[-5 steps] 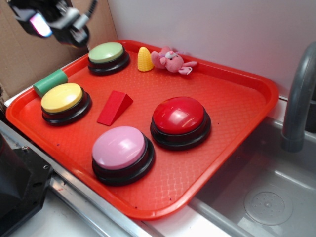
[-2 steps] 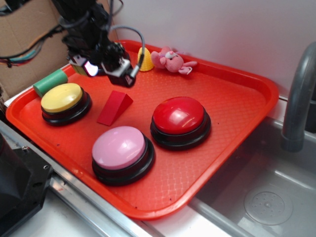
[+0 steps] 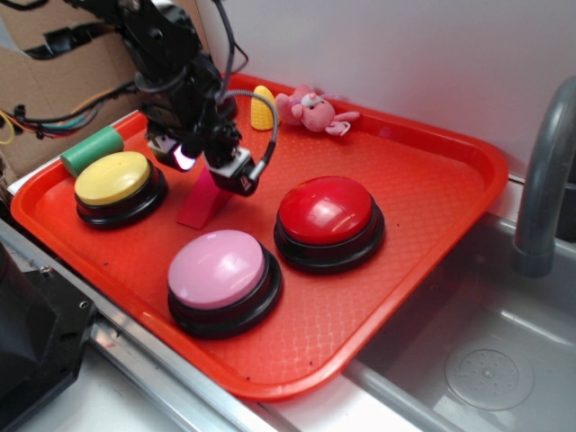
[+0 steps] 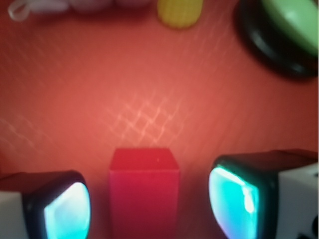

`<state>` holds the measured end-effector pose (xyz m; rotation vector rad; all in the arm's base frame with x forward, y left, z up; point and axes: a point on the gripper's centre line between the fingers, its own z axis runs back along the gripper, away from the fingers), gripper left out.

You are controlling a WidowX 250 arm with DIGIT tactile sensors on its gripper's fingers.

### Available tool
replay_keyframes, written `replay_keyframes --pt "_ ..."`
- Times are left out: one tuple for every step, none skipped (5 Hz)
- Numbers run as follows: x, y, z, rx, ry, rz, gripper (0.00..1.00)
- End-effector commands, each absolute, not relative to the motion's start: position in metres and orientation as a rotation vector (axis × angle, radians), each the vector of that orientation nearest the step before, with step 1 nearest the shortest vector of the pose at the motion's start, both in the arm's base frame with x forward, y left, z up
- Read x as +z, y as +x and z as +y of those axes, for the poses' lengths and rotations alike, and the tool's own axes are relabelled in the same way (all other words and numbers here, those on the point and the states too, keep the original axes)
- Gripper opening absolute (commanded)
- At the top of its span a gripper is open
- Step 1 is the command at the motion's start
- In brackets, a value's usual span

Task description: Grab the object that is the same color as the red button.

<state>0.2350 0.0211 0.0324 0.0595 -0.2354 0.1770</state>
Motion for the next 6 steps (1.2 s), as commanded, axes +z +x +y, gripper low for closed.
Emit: replay_keyframes --pt "0.028 0.252 0.032 0.183 0.046 -0.239 1.0" --pt "0.027 0.252 0.031 0.188 0.077 -0.249 0.1" --pt "0.032 0.251 0.03 0.218 0.063 -0.253 0.0" --pt "0.048 0.264 0.025 0.247 0.036 -0.244 0.0" --pt "0.093 0.277 0.012 0.258 0.041 -0.288 0.0" --pt "0.139 0.281 -0.001 0.235 0.016 -0.308 0.0"
